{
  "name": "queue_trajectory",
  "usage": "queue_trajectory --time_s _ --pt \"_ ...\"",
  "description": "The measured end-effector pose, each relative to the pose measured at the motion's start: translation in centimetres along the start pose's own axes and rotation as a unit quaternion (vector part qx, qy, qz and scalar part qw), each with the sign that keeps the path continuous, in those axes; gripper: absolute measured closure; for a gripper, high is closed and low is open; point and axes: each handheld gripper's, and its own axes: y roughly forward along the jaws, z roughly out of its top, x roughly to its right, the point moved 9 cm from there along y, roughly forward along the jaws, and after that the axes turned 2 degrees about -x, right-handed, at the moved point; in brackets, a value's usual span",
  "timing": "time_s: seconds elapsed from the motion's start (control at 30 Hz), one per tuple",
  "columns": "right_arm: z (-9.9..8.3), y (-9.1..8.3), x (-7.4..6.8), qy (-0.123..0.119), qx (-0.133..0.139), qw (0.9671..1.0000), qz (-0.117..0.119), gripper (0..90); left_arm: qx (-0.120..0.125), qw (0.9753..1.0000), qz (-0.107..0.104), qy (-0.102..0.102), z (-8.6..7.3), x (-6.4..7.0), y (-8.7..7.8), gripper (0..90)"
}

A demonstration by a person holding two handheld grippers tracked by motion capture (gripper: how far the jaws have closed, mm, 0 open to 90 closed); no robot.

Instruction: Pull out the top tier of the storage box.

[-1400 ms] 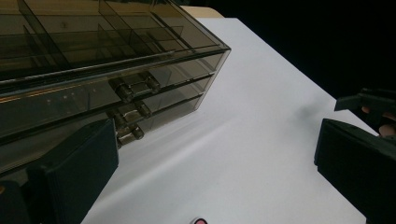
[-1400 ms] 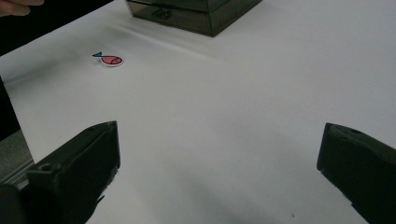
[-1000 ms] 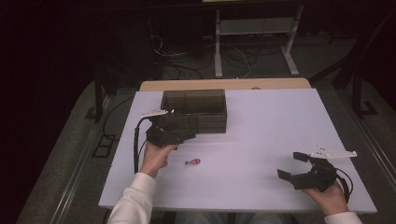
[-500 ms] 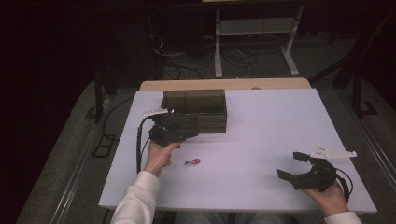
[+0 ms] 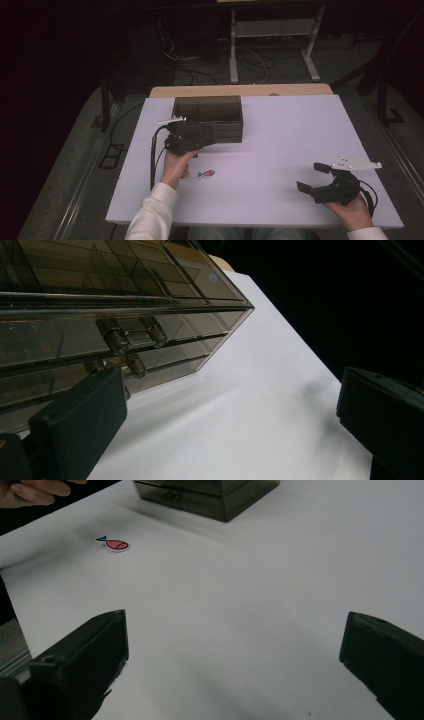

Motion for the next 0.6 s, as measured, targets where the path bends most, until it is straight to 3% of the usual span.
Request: queue_trajectory --time_s 0.33,0.6 --pt "0.0 0.0 0.0 -0.003 0.001 1.0 -0.002 0.0 0.01 0.9998 0.01 -0.016 0.2 -0.5 0.6 0.0" --pt "0.0 0.1 0.0 -0.005 0.001 1.0 -0.002 0.0 0.024 0.9984 0.01 -0.049 0.3 -1.1 1.1 0.0"
